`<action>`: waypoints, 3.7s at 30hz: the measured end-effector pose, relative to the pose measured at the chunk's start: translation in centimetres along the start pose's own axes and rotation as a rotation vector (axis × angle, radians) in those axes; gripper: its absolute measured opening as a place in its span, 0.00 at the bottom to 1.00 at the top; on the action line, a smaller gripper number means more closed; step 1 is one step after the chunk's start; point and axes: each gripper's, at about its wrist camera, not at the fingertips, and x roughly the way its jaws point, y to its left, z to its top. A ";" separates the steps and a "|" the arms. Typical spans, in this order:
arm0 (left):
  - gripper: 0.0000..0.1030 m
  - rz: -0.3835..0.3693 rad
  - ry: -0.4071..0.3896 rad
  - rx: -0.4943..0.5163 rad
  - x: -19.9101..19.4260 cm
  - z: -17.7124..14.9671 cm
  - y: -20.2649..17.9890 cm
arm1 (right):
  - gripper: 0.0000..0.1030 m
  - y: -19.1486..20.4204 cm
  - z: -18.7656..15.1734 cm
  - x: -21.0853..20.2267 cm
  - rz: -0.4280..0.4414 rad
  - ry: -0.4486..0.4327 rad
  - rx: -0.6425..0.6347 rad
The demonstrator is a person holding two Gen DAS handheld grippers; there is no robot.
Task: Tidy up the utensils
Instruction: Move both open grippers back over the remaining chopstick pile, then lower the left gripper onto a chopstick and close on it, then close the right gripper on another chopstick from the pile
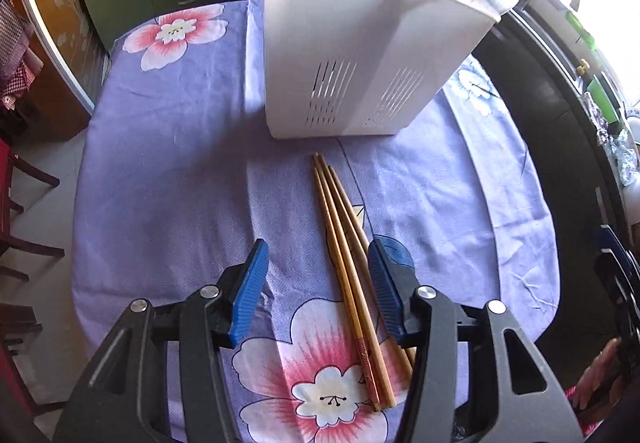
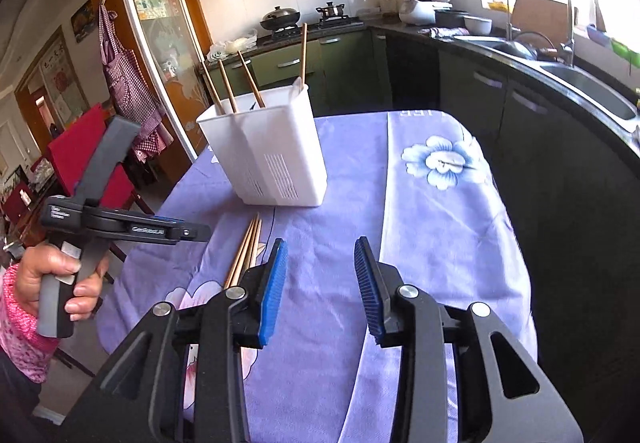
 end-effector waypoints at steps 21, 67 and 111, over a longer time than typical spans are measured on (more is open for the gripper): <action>0.34 0.072 0.084 -0.059 4.6 0.6 -0.3 | 0.38 -3.7 -2.4 1.6 0.073 0.040 0.140; 0.06 -0.002 -0.312 -0.023 -6.1 -6.4 3.4 | 0.38 7.6 0.9 19.9 -0.037 0.328 -0.159; 0.06 -0.056 -0.308 -0.083 -6.0 -7.3 5.5 | 0.10 9.8 0.9 22.4 -0.067 0.375 -0.227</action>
